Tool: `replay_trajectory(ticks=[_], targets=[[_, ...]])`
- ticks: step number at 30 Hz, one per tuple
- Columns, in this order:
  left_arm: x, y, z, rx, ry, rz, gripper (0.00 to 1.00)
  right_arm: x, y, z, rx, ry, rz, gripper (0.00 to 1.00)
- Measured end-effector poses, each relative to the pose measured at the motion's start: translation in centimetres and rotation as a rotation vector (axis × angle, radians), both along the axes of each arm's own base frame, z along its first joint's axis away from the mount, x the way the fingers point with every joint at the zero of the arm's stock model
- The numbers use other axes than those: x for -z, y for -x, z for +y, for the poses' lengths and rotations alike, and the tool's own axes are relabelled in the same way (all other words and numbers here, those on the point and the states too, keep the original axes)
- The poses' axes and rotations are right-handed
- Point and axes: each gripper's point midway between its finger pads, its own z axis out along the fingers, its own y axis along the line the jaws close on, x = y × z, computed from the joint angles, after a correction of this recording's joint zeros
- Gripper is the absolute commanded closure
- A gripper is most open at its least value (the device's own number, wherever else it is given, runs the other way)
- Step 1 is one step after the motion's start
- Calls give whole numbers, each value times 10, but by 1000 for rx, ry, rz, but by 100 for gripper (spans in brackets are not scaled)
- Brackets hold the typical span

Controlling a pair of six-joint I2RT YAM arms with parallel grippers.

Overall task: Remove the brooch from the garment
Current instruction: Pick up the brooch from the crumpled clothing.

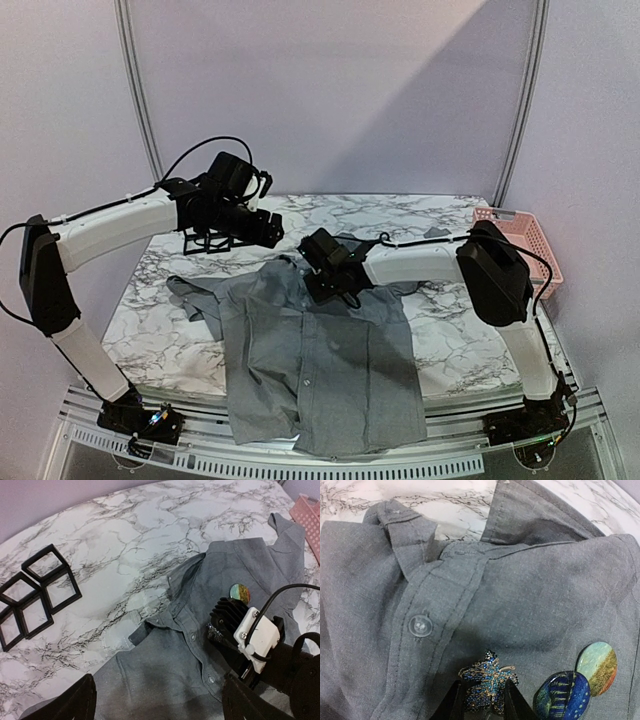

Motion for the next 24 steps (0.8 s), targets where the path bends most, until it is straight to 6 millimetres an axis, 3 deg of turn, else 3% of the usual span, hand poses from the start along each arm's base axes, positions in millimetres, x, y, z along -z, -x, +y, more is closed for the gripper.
replay_trajectory(ticks=[15,24], targets=[[0,0,0,1,0,0,13,-7,-4,-7,44,75,-124,97],[3,3,-5,39,0,14,13,-16,4,-15,43,-18,-133,100]])
